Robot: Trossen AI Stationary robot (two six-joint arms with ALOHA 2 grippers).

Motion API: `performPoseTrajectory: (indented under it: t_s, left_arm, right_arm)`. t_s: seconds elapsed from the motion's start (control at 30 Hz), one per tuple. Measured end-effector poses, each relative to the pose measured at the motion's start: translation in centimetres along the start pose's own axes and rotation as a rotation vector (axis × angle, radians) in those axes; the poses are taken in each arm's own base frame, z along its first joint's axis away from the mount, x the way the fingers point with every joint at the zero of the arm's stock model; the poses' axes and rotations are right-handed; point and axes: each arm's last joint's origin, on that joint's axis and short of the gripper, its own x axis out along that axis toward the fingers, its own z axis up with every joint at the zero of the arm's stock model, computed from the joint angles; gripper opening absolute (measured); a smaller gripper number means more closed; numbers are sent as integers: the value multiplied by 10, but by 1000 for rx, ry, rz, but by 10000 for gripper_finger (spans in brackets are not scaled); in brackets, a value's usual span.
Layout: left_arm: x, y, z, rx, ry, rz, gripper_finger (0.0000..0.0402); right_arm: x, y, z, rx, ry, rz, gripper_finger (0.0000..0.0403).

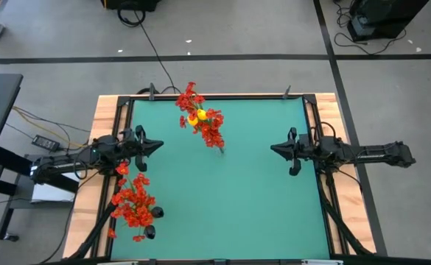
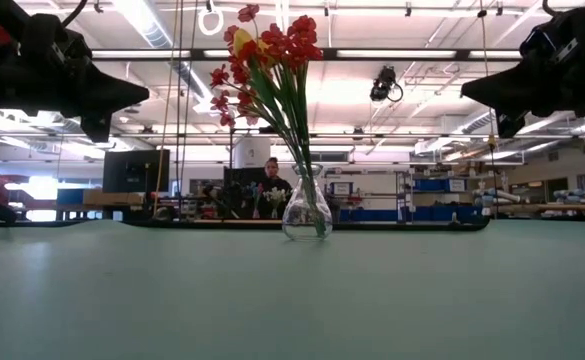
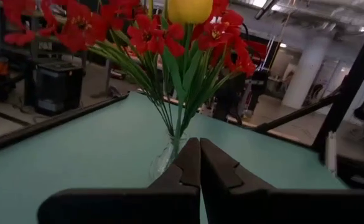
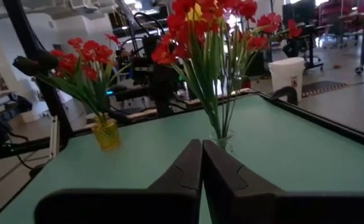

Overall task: Sort flowers into vase by color
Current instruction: Return to Home Position

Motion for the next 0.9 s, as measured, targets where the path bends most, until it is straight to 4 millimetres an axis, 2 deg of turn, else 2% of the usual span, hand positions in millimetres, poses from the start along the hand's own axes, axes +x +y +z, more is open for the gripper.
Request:
performPoseTrajectory:
  t_s: [0.27, 0.9]
  left_arm:
    - [0, 0, -2, -38, 17, 5, 22]
    - [0, 1, -2, -38, 19, 4, 25]
  right_arm:
    - [0, -1, -1, 1, 10, -16, 30]
    - [0, -1, -1, 2, 10, -15, 30]
